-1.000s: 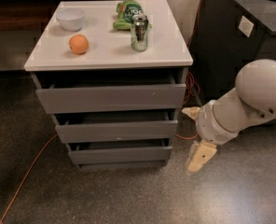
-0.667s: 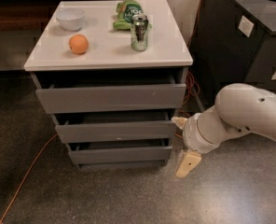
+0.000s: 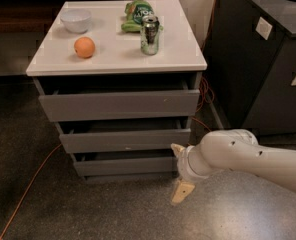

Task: Place orange into bottom drawer

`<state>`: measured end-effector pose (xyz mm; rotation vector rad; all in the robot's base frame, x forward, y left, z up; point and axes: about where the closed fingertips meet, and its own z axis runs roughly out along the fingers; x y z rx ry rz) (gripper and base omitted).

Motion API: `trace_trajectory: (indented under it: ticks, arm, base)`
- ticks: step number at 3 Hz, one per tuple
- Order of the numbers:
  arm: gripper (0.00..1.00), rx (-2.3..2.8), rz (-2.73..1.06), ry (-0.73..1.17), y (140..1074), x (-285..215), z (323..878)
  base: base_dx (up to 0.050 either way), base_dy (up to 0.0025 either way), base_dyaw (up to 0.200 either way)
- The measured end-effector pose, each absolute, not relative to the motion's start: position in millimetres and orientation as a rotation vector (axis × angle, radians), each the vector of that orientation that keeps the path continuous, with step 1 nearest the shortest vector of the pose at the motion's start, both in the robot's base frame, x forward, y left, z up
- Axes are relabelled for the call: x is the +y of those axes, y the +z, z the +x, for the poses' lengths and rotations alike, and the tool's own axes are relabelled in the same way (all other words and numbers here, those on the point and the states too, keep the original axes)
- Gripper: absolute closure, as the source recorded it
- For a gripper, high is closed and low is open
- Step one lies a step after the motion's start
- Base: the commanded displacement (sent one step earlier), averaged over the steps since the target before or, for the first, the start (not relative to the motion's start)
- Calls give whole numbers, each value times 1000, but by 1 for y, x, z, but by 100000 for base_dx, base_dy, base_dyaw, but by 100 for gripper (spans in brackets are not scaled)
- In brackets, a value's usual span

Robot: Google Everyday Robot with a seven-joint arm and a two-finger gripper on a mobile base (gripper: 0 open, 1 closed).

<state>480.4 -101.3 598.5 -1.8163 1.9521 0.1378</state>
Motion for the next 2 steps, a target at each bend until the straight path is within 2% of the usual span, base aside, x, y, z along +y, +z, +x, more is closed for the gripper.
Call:
trace_trajectory:
  ticks: [2]
  arm:
    - [0, 1952, -1780, 155, 522, -100, 508]
  base:
    - [0, 0, 0]
